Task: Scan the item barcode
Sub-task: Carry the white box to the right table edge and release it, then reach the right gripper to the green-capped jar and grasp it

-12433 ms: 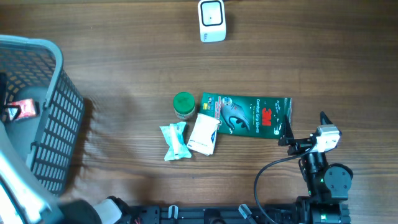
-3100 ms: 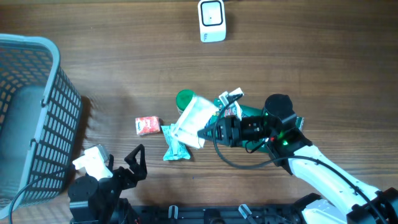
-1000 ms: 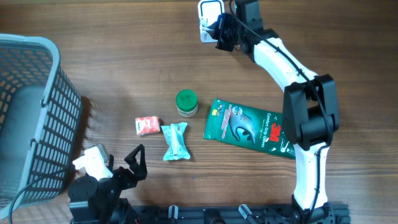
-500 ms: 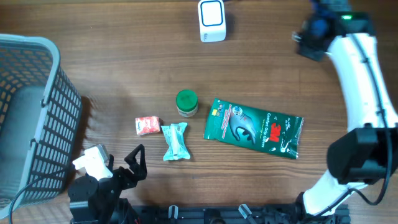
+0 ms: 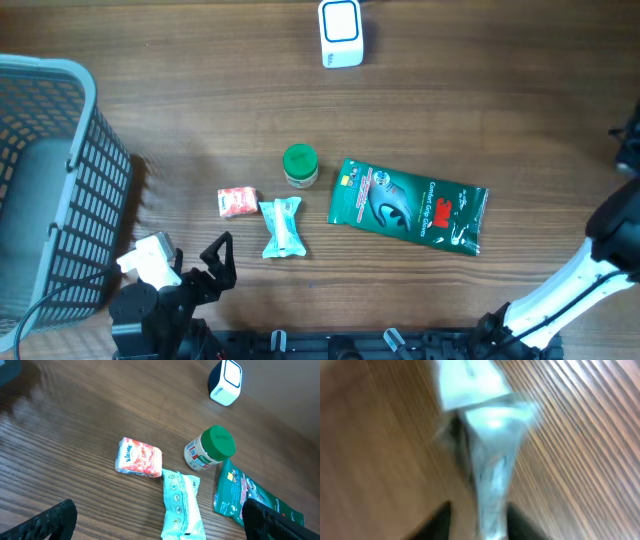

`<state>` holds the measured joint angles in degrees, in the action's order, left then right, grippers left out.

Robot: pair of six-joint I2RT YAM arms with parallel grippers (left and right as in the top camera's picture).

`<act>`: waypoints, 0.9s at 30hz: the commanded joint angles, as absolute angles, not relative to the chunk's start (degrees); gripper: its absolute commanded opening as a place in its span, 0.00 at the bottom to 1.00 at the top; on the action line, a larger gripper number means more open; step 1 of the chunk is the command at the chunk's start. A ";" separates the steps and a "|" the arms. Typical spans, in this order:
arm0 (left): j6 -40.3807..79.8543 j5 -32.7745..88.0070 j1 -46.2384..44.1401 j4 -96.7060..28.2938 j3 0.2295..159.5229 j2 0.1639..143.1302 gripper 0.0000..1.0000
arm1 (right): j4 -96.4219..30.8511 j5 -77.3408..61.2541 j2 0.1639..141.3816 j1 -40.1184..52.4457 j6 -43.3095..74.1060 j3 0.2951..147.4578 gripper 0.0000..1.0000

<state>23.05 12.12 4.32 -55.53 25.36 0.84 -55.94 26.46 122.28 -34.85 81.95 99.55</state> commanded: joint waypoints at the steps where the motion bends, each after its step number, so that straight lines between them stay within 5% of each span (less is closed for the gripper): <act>1: 23.35 13.04 4.62 -55.40 25.28 0.38 1.00 | -50.54 22.35 121.47 -35.11 62.04 100.92 0.79; 2: 23.35 13.02 4.62 -55.40 25.28 0.38 1.00 | -49.34 18.92 120.79 -35.11 56.36 102.08 0.96; 3: 23.35 13.04 4.62 -55.40 25.28 0.38 1.00 | -49.08 14.79 119.94 -35.11 51.70 103.44 1.00; 11: 23.35 13.04 4.62 -55.40 25.28 0.38 1.00 | -59.29 -45.65 112.68 -29.80 24.27 105.91 1.00; 15: 23.35 13.04 4.62 -55.40 25.28 0.38 1.00 | -74.74 -37.98 112.71 -16.10 8.97 104.77 1.00; 21: 23.35 13.04 4.62 -55.40 25.28 0.38 1.00 | -78.54 -16.05 112.73 9.32 8.97 96.92 1.00; 27: 23.33 13.04 4.62 -55.40 25.28 0.38 1.00 | -69.78 -16.97 112.60 21.37 21.98 96.84 1.00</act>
